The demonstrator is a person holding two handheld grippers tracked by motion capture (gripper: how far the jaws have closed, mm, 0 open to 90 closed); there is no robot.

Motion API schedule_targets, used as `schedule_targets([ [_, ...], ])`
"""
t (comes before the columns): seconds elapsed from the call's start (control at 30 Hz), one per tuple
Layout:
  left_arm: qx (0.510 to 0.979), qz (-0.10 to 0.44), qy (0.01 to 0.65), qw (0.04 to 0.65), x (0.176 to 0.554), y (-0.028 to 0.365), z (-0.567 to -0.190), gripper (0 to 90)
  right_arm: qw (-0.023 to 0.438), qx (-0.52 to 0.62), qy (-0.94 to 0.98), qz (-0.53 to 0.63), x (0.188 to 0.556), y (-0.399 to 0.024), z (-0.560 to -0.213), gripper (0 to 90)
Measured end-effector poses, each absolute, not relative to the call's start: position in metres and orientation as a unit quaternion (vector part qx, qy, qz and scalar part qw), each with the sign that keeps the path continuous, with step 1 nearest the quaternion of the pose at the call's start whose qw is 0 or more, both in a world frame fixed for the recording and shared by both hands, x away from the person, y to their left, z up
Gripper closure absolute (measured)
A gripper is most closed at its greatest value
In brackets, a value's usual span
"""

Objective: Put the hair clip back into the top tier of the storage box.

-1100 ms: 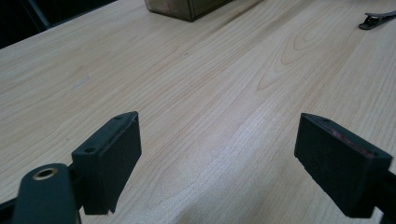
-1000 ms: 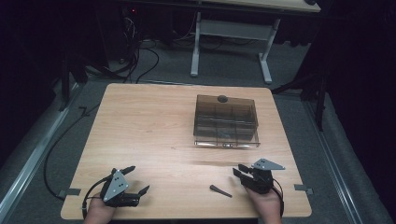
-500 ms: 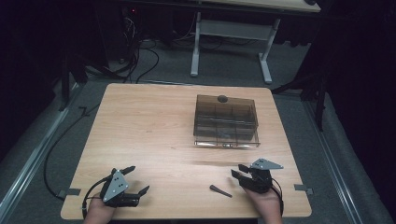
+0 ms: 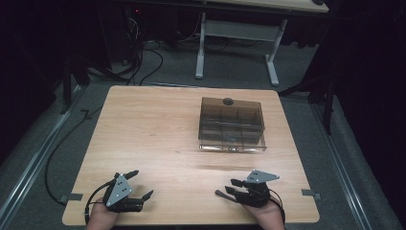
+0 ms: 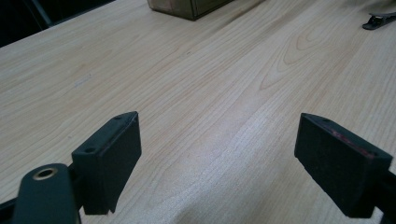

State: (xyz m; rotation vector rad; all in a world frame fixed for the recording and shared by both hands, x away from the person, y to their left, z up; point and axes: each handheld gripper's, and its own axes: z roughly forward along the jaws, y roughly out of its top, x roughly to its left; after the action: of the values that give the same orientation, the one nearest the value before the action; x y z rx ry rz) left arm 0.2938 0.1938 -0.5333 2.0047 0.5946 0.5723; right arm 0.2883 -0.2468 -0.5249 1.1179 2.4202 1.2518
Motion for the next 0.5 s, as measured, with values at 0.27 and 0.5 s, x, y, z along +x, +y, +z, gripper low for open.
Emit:
schedule_targets([
  [0.27,0.817,0.235,0.242,0.469,0.293,0.194,-0.533,15.2,0.074,0.351,0.836,0.415,0.284,-0.235,-0.528,67.1],
  [0.5,0.816,0.234,0.241,0.469,0.293,0.194,-0.533,15.2,0.072,0.347,0.843,0.404,0.284,-0.233,-0.53,75.5],
])
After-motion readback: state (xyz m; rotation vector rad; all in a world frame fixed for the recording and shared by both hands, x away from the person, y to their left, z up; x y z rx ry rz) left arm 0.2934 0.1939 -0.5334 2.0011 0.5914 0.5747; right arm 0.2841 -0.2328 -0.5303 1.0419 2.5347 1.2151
